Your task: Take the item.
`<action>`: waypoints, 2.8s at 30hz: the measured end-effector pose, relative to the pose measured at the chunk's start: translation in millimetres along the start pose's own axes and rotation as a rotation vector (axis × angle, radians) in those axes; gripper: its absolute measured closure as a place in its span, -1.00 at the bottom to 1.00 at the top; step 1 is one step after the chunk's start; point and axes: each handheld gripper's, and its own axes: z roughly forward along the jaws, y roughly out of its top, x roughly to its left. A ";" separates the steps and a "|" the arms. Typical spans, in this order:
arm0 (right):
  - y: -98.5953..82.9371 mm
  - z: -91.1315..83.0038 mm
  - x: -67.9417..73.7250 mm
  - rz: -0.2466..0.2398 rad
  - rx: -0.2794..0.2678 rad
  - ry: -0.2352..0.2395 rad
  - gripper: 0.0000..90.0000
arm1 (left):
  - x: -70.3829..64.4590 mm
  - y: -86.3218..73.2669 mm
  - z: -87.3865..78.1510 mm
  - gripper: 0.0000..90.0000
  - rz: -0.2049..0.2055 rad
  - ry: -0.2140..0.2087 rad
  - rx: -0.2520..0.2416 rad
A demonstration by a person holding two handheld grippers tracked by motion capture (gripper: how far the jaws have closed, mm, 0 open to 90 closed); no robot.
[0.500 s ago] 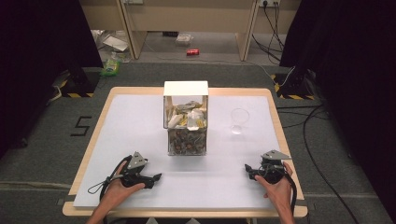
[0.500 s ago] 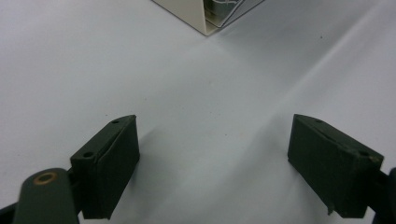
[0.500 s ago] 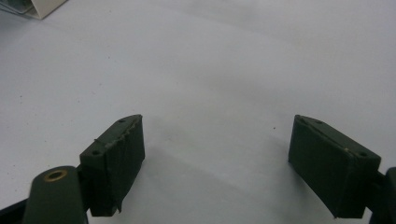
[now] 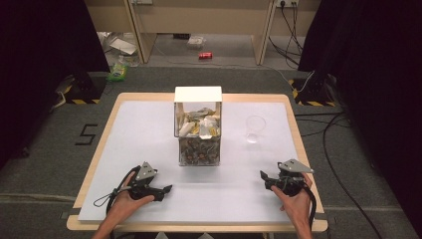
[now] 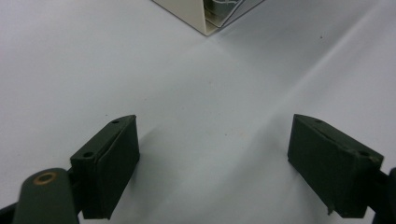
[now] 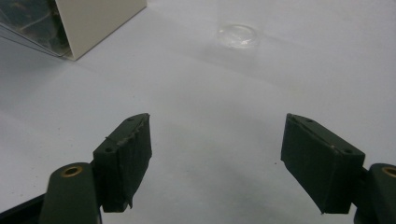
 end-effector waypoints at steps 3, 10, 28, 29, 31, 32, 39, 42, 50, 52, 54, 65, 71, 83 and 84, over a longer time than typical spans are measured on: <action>2.8 -2.1 3.9 -0.001 -0.009 0.007 -0.42 | 0.1 0.0 0.0 -0.65 0.000 -0.001 0.000; 12.3 -9.1 14.2 -0.033 -0.041 0.022 -0.38 | 0.0 0.0 0.0 -0.65 0.000 -0.001 0.000; 44.2 -25.2 45.3 -0.116 -0.136 0.081 -0.22 | 0.0 0.0 0.0 -0.65 0.000 0.000 0.000; 46.1 -26.1 47.2 -0.119 -0.139 0.084 -0.22 | 0.0 0.0 0.0 -0.65 0.000 -0.001 0.000; 48.0 -26.8 48.9 -0.125 -0.145 0.088 -0.21 | 0.0 0.0 0.0 -0.65 0.000 0.000 0.000; 51.7 -28.8 52.9 -0.136 -0.157 0.097 -0.18 | 0.1 0.0 0.0 -0.65 0.002 0.002 -0.001; 63.3 -35.9 63.4 -0.169 -0.198 0.112 -0.12 | -0.1 0.0 0.1 -0.65 0.000 0.001 -0.002; 68.1 -38.0 67.2 -0.177 -0.214 0.118 -0.11 | -0.1 0.0 0.1 -0.65 0.000 0.001 -0.002; 93.8 -50.5 89.9 -0.225 -0.289 0.173 -0.10 | -0.1 0.0 0.0 -0.65 0.000 0.001 -0.001; 100.0 -52.1 94.8 -0.233 -0.305 0.185 -0.10 | -0.1 0.0 0.0 -0.65 0.000 0.001 -0.001; 105.5 -53.0 99.2 -0.235 -0.315 0.196 -0.10 | -0.1 0.0 0.0 -0.65 0.000 0.001 -0.001; 129.7 -51.4 116.2 -0.252 -0.366 0.231 -0.08 | -0.1 0.0 0.0 -0.65 0.000 0.001 -0.002; 141.1 -49.2 126.9 -0.278 -0.388 0.239 -0.09 | -0.1 0.0 0.0 -0.65 0.000 0.001 -0.001; 160.1 -29.3 143.6 -0.311 -0.388 0.259 -0.24 | -0.1 0.0 0.0 -0.65 0.000 0.001 -0.002; 161.3 -27.1 144.1 -0.314 -0.386 0.259 -0.25 | -0.1 0.0 0.0 -0.65 0.000 0.001 -0.002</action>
